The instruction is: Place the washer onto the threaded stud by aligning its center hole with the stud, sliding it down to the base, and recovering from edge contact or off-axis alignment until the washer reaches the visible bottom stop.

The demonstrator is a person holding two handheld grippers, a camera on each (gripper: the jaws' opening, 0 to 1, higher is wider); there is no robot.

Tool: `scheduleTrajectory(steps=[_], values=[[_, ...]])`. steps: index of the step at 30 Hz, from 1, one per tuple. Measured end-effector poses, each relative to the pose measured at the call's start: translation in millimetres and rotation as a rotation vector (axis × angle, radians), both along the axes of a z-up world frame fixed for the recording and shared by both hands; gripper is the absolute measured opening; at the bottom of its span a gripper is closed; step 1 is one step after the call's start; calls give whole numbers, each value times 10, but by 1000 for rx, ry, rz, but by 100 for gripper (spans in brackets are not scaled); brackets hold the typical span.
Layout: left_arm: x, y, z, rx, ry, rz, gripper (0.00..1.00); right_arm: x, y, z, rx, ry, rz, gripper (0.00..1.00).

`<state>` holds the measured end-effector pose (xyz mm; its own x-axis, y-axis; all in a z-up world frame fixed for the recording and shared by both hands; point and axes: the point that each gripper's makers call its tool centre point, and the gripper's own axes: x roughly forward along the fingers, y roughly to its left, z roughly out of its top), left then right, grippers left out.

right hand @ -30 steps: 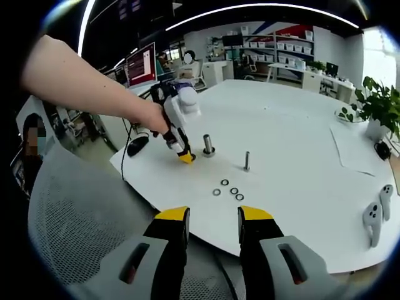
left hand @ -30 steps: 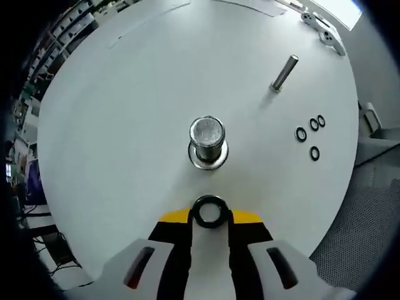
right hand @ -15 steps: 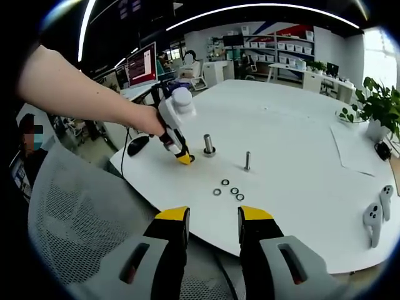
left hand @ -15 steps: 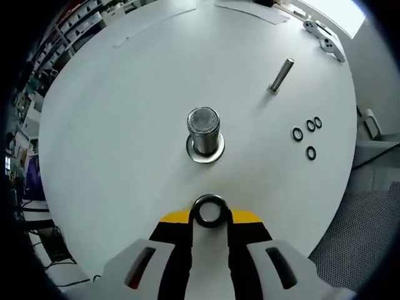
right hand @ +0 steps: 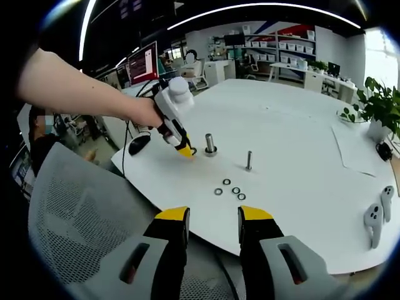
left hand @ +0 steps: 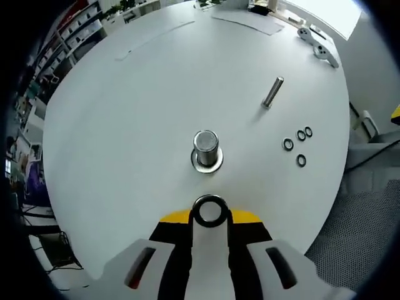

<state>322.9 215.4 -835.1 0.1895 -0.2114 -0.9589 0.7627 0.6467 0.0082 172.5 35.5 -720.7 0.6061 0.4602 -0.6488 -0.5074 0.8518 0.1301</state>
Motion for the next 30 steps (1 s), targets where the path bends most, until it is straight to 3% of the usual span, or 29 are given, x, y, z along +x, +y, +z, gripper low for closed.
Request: scheduleTrajectory(steps=[8, 16, 30], values=[[119, 24, 243, -35, -36, 15, 18, -4, 15, 2, 7, 1, 4, 33], [254, -130, 440, -48, -70, -20, 18, -9, 22, 0, 7, 1, 9, 33], [398, -371, 453, -42, -84, -79, 18, -7, 11, 2, 7, 0, 4, 33]])
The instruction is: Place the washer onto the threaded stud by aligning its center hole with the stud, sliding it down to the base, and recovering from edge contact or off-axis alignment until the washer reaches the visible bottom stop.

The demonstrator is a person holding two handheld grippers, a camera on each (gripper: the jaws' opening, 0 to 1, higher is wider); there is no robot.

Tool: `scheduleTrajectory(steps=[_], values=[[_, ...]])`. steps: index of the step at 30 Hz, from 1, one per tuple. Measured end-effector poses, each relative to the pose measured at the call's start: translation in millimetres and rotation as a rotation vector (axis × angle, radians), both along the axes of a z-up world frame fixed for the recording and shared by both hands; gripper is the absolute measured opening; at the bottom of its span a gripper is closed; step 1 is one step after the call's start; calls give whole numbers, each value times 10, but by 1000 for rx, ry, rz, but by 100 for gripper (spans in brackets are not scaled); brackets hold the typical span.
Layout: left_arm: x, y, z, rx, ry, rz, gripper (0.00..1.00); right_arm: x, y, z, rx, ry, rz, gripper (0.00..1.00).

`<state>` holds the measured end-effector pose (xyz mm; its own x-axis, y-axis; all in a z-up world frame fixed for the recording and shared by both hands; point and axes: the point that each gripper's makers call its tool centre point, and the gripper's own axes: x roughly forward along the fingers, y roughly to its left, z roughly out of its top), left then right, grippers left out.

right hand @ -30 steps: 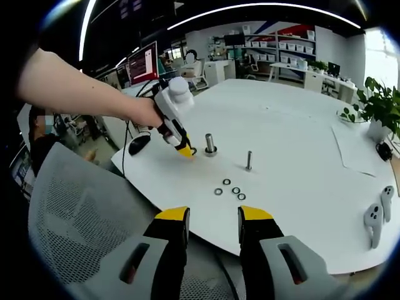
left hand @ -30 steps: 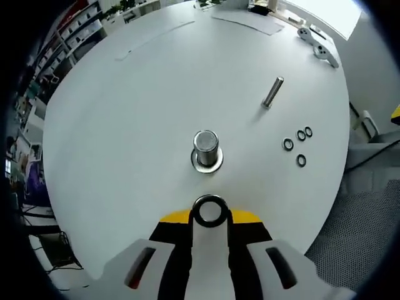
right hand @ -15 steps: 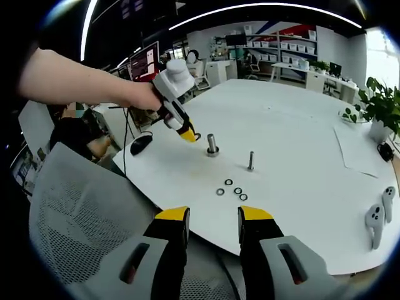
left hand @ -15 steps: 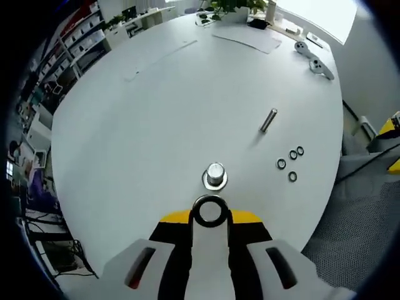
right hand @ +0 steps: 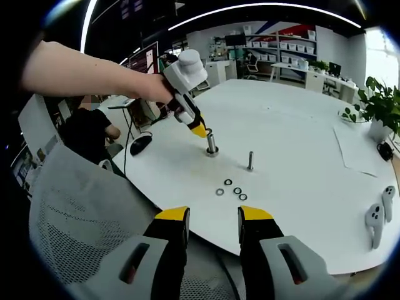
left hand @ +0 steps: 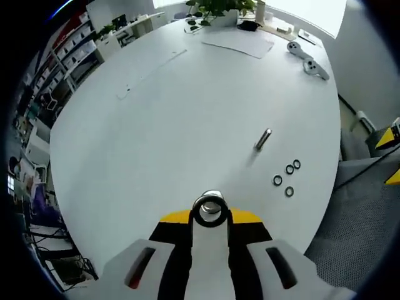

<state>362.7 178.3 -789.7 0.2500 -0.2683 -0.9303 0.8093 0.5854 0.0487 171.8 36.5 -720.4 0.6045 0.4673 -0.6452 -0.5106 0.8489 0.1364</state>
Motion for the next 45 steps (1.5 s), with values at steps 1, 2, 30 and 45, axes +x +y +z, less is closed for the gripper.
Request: scheduleTrajectory(steps=[1, 2, 30, 45], values=[[6, -4, -9, 2, 0, -2, 18, 1, -1, 1, 0, 0, -1, 33], [10, -9, -17, 4, 2, -3, 18, 1, -2, 1, 0, 0, -1, 33], [-51, -97, -428, 64, 21, -94, 19, 33, -103, -16, -21, 2, -54, 33], [-75, -51, -504, -11, 38, -16, 21, 24, -125, -49, -44, 13, -54, 32]])
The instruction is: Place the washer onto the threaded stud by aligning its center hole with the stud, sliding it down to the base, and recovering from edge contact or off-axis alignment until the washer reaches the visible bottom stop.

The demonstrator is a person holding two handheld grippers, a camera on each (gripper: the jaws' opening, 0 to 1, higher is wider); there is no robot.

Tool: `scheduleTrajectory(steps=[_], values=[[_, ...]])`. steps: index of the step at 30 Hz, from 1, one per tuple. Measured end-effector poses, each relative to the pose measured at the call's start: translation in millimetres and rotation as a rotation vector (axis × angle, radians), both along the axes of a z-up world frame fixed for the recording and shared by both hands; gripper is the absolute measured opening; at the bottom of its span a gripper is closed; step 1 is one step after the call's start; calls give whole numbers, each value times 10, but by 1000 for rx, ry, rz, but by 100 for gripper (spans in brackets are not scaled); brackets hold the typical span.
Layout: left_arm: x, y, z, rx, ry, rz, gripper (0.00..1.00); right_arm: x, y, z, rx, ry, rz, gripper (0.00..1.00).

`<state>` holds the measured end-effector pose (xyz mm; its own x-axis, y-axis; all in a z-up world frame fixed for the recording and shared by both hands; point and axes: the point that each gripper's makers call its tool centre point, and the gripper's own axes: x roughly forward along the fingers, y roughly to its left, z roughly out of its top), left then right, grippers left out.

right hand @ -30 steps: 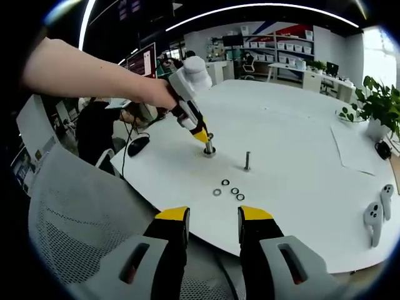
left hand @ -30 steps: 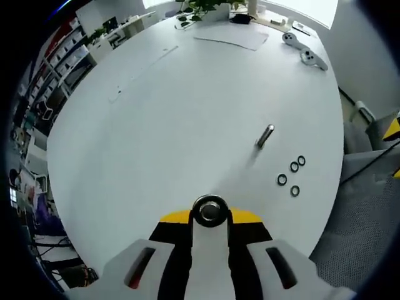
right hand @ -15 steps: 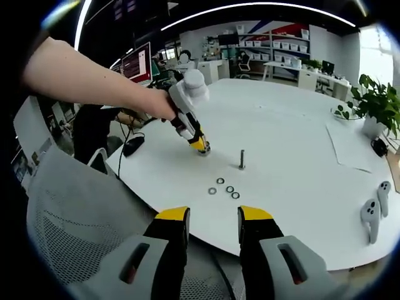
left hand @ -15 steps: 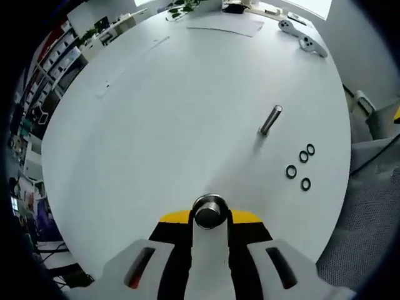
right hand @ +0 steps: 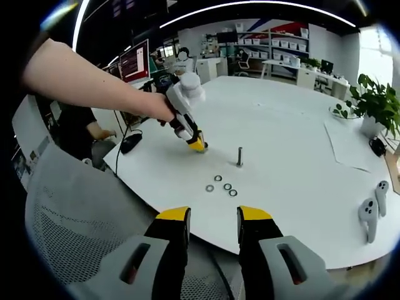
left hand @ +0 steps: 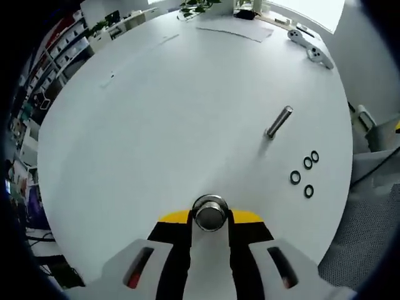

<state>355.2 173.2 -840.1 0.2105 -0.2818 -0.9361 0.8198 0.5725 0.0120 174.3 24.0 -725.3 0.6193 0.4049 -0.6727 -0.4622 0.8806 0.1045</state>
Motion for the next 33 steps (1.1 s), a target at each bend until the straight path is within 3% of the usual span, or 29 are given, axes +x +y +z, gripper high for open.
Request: scheduleTrajectory(steps=[9, 13, 20, 26, 33], values=[[-69, 92, 162, -35, -41, 33, 22, -8, 10, -6, -2, 4, 8, 32], [-65, 144, 272, -87, -87, 77, 23, -7, 21, 2, 5, 2, 10, 32], [-313, 269, 424, -140, -111, 161, 25, -27, 80, 6, 18, 4, 40, 32], [-468, 366, 656, -201, -167, 244, 26, -57, 149, 15, 25, 2, 80, 32], [-698, 457, 859, -228, -200, 281, 27, -72, 192, 13, 24, 1, 109, 32]])
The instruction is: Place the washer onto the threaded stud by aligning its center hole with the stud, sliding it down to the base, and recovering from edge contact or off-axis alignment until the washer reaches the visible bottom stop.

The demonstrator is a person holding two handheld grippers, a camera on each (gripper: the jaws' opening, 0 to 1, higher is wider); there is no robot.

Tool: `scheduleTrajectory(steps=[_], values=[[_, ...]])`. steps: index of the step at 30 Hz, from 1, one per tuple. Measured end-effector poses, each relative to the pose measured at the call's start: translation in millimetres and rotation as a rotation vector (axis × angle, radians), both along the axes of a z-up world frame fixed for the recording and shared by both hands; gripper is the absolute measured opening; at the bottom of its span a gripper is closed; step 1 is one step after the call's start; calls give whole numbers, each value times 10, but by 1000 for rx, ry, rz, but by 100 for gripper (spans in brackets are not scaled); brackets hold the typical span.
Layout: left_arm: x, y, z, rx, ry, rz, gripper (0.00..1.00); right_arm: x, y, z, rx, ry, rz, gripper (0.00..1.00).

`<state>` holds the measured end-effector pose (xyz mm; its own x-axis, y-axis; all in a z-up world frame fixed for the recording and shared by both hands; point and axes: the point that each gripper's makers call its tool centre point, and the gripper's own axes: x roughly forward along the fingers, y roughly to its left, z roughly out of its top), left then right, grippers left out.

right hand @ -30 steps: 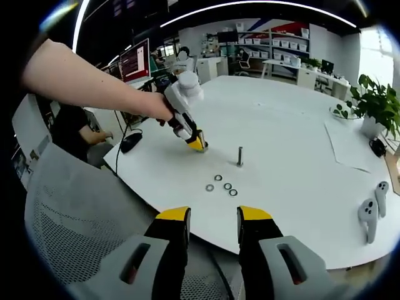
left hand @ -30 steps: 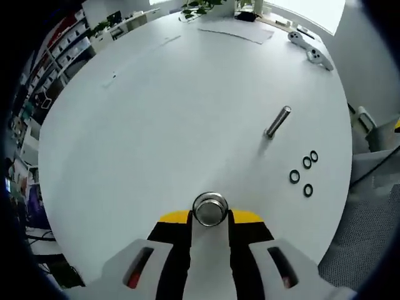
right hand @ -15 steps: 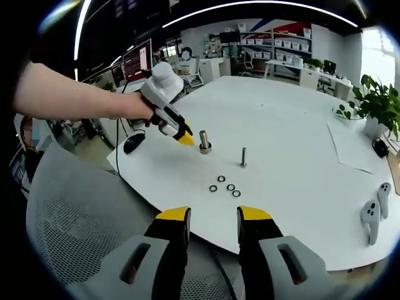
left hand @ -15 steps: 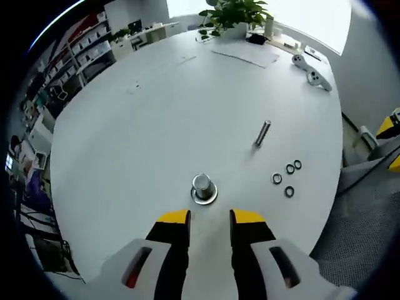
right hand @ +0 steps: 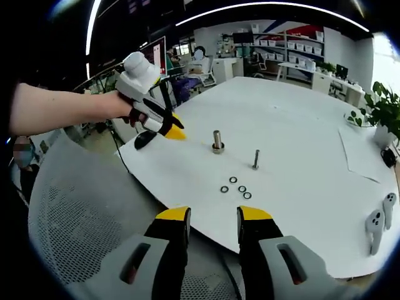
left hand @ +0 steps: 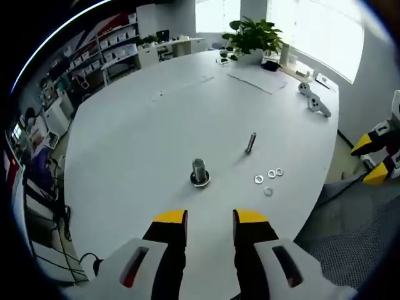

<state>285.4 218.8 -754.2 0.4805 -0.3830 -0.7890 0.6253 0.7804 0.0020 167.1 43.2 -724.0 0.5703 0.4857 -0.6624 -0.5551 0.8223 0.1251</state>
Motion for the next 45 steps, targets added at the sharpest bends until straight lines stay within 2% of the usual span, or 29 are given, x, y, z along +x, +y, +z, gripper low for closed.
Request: scheduleTrajectory(steps=[7, 12, 20, 23, 29, 41, 45], values=[[-203, 108, 242, -21, -39, 17, 27, -6, 2, -20, -15, 8, 7, 32], [-302, 150, 442, -81, -73, 42, 28, 0, -19, -25, -22, 8, -3, 32], [-579, 237, 587, -154, -94, 41, 29, -6, -65, -62, -59, 20, -16, 33], [-636, 294, 636, -163, -107, 39, 30, -14, -67, -84, -70, 31, -13, 33], [-726, 410, 761, -230, -127, 56, 30, -2, -100, -85, -77, 32, -33, 34], [-860, 509, 783, -298, -140, 70, 31, 49, -203, -71, -82, 24, -100, 35], [-917, 488, 737, -271, -146, 41, 31, 68, -247, -68, -98, 18, -120, 35]])
